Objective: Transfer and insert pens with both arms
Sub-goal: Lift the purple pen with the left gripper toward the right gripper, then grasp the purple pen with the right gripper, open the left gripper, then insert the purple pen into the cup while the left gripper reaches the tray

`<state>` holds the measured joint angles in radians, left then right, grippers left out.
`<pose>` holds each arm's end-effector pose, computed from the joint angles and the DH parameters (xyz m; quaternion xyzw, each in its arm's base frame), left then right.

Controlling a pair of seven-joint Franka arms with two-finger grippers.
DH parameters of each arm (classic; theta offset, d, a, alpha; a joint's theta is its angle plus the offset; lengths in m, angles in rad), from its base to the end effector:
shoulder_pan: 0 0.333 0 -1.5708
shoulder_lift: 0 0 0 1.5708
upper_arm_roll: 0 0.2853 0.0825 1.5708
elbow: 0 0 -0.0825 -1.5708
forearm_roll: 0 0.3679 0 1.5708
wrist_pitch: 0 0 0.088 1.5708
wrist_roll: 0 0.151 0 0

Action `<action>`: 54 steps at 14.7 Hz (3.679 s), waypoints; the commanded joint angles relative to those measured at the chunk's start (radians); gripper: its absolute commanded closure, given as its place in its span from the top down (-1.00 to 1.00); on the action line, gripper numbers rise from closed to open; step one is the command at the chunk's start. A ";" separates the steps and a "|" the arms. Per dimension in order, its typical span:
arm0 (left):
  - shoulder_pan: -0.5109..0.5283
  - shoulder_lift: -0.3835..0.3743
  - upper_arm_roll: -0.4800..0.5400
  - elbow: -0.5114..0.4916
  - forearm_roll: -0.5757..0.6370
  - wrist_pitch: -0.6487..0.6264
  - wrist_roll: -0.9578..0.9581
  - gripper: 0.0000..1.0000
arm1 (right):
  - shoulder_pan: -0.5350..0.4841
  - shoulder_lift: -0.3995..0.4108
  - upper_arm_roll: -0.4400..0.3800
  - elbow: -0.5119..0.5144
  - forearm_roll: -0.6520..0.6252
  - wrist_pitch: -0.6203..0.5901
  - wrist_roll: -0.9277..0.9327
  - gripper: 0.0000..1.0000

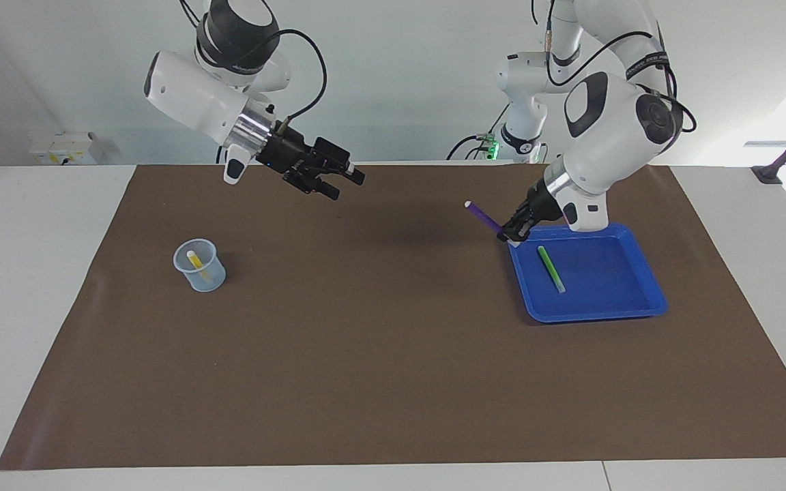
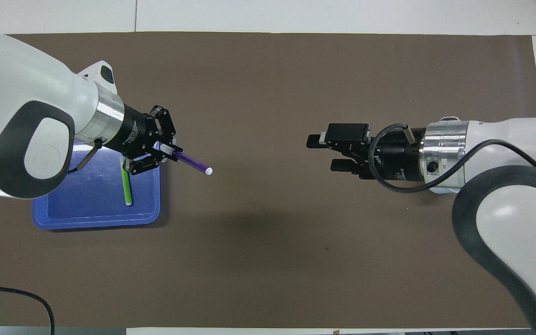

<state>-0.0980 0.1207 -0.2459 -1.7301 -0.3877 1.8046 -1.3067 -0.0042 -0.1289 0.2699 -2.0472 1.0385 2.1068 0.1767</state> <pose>0.5274 -0.2353 0.4415 0.8442 0.4965 -0.1621 0.1204 0.5095 0.2185 0.4812 -0.8805 0.1737 0.0133 0.4410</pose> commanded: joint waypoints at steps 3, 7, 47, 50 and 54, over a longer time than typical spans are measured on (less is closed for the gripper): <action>-0.041 -0.030 -0.024 -0.011 -0.097 0.093 -0.371 -1.00 | 0.108 -0.031 0.011 -0.059 0.025 0.195 0.102 1.00; -0.092 -0.035 -0.033 -0.026 -0.146 0.174 -0.531 -1.00 | 0.171 -0.028 0.011 -0.064 0.025 0.266 0.145 1.00; -0.152 -0.073 -0.033 -0.092 -0.275 0.239 -0.493 1.00 | 0.155 -0.014 0.006 -0.071 0.015 0.257 0.119 -1.00; -0.141 -0.079 -0.030 -0.094 -0.266 0.223 -0.458 1.00 | 0.095 -0.012 0.002 -0.057 -0.093 0.149 0.060 -1.00; -0.080 -0.108 -0.026 -0.137 -0.229 0.132 -0.120 1.00 | -0.092 0.012 0.002 0.085 -0.478 -0.221 -0.089 -1.00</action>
<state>-0.2184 0.0691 -0.2766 -1.8019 -0.6314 1.9885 -1.5984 -0.0150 -0.1301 0.2649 -2.0428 0.6712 2.0305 0.1664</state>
